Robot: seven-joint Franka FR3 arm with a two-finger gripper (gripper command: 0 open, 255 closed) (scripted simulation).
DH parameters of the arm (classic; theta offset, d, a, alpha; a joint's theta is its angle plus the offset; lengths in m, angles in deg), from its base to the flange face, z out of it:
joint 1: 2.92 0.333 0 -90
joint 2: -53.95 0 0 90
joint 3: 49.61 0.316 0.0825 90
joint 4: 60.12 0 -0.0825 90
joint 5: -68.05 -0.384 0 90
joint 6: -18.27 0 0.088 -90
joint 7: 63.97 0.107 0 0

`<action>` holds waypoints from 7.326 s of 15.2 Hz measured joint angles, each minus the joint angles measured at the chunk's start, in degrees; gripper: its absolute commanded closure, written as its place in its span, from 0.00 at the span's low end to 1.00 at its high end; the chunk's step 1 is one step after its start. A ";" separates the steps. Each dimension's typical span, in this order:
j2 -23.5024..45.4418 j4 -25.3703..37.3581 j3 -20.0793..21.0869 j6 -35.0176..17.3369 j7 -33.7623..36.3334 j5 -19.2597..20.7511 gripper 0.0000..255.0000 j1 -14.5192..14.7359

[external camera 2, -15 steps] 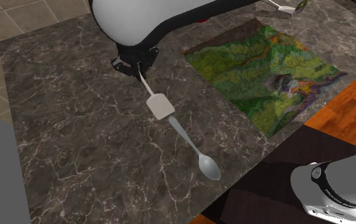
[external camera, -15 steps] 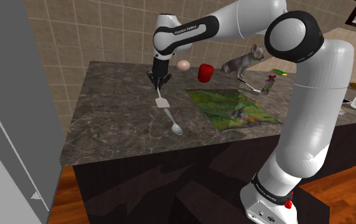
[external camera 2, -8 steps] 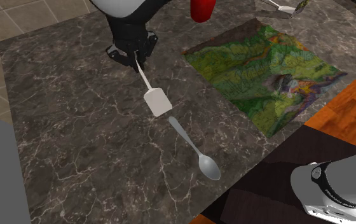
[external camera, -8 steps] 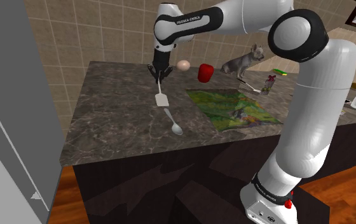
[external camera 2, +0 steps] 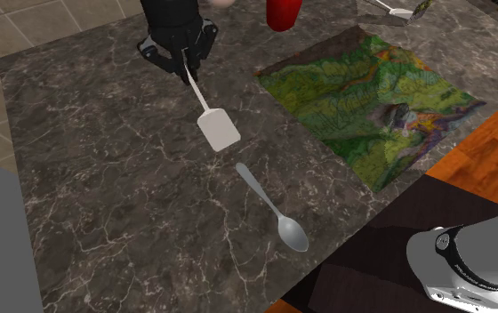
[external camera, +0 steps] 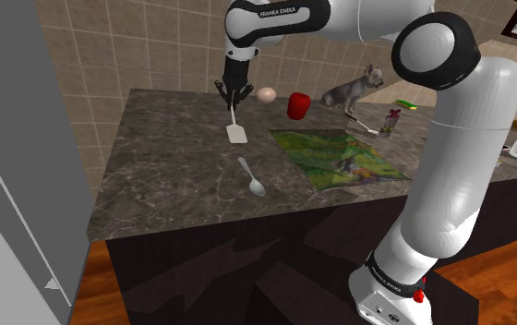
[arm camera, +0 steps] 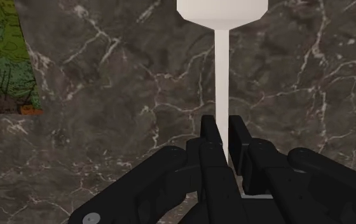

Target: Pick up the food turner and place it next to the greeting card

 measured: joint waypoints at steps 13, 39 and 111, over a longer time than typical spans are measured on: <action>0.54 10.74 0.11 10.20 -0.26 -0.04 1.00 0.27; -18.94 -7.10 -7.90 11.34 -18.88 -2.49 1.00 -10.37; -10.15 -25.61 -36.07 -14.51 -70.91 -9.08 1.00 -31.38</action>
